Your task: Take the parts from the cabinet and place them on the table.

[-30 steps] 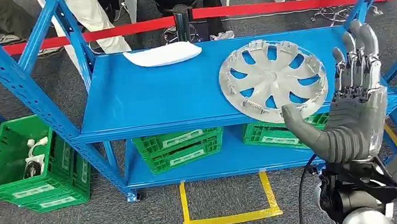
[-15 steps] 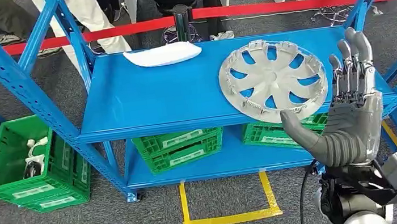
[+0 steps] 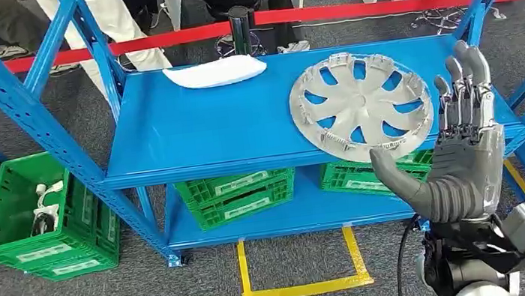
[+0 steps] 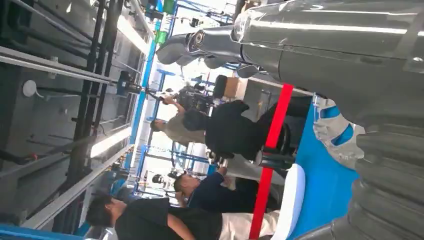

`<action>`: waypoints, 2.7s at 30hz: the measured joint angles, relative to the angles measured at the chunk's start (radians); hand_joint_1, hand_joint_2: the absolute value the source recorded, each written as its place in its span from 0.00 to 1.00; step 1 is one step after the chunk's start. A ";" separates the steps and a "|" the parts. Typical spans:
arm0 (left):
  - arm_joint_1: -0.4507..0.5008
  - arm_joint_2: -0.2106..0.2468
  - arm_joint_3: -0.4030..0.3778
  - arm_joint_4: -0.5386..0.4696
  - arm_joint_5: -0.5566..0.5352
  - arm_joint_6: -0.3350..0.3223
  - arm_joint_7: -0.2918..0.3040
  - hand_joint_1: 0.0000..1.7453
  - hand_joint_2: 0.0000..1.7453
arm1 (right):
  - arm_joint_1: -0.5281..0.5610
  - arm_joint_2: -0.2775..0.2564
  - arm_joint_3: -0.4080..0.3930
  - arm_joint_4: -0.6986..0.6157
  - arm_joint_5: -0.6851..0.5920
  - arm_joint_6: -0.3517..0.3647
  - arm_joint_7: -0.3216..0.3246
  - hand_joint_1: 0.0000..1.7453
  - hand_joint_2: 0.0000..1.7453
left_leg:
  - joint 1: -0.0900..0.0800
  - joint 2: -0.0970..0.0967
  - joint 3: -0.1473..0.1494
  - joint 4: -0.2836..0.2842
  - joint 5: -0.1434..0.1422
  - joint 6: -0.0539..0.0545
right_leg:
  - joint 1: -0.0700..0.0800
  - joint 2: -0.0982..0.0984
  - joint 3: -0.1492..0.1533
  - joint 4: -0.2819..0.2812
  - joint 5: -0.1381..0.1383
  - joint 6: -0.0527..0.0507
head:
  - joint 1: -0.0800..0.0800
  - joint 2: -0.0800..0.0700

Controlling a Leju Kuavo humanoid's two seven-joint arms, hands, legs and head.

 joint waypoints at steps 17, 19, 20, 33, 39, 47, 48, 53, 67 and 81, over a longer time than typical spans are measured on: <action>0.000 0.002 0.000 0.000 -0.004 0.000 -0.002 0.00 0.00 | 0.003 0.000 0.000 0.000 0.001 0.000 -0.006 0.00 1.00 | -0.008 0.000 0.000 0.004 -0.003 0.008 | -0.008 0.000 0.000 -0.001 0.000 0.009 | -0.004 0.000; 0.000 0.002 0.000 0.000 -0.005 0.000 -0.002 0.00 0.00 | 0.003 0.000 0.000 0.000 0.002 0.000 -0.007 0.00 1.00 | -0.011 -0.001 -0.001 0.003 -0.004 0.012 | -0.010 0.000 0.001 -0.006 0.001 0.014 | -0.005 0.000; -0.001 0.002 0.000 0.000 -0.005 0.000 -0.002 0.00 0.00 | 0.003 0.000 -0.001 -0.003 0.002 0.000 -0.007 0.00 1.00 | -0.005 0.000 0.004 -0.009 0.001 0.018 | -0.007 0.001 0.005 -0.007 -0.002 0.020 | -0.008 0.000; -0.003 -0.001 0.000 0.002 -0.007 0.000 -0.002 0.00 0.00 | 0.014 0.000 -0.007 -0.011 0.002 -0.001 -0.010 0.00 1.00 | 0.000 0.002 0.039 -0.017 -0.029 -0.003 | -0.007 -0.011 -0.055 0.017 0.036 0.007 | 0.008 0.000; -0.006 0.000 0.000 0.002 -0.008 -0.001 -0.003 0.00 0.00 | 0.015 0.000 -0.007 -0.016 0.002 -0.001 -0.010 0.00 1.00 | 0.011 0.011 -0.052 0.169 -0.119 -0.036 | -0.013 -0.020 -0.031 0.003 0.023 -0.022 | -0.014 0.000; -0.003 0.002 0.000 0.002 -0.009 -0.003 -0.002 0.00 0.00 | 0.015 0.000 -0.007 -0.016 0.000 0.000 -0.013 0.00 1.00 | 0.015 0.021 -0.054 0.026 0.042 -0.031 | -0.008 -0.017 0.020 0.007 -0.025 0.002 | -0.043 0.000; -0.005 0.003 0.000 0.002 -0.009 -0.003 -0.002 0.00 0.00 | 0.015 0.000 -0.007 -0.016 0.000 0.000 -0.013 0.00 1.00 | 0.014 0.021 -0.054 0.026 0.034 -0.023 | -0.009 -0.018 0.020 0.003 -0.025 0.007 | -0.041 0.000; -0.004 0.002 0.000 0.002 -0.009 -0.003 -0.002 0.00 0.00 | 0.012 0.000 -0.008 -0.017 0.001 0.000 -0.013 0.00 1.00 | 0.019 0.018 -0.036 0.013 0.024 0.004 | -0.013 -0.020 -0.004 0.080 -0.078 0.032 | -0.028 0.000; -0.006 -0.002 0.000 0.002 -0.009 -0.003 -0.003 0.00 0.00 | 0.016 0.000 -0.007 -0.016 0.000 0.000 -0.013 0.00 1.00 | 0.004 0.013 0.009 0.021 -0.031 -0.024 | -0.007 -0.019 -0.041 0.004 0.035 -0.019 | 0.003 0.000; -0.005 0.008 -0.002 0.004 -0.095 -0.034 0.082 0.00 0.00 | 0.006 -0.042 -0.031 -0.002 0.249 0.109 0.197 0.00 1.00 | 0.044 0.021 -0.042 0.018 0.028 -0.060 | -0.022 -0.015 -0.010 0.018 -0.006 0.006 | -0.030 0.000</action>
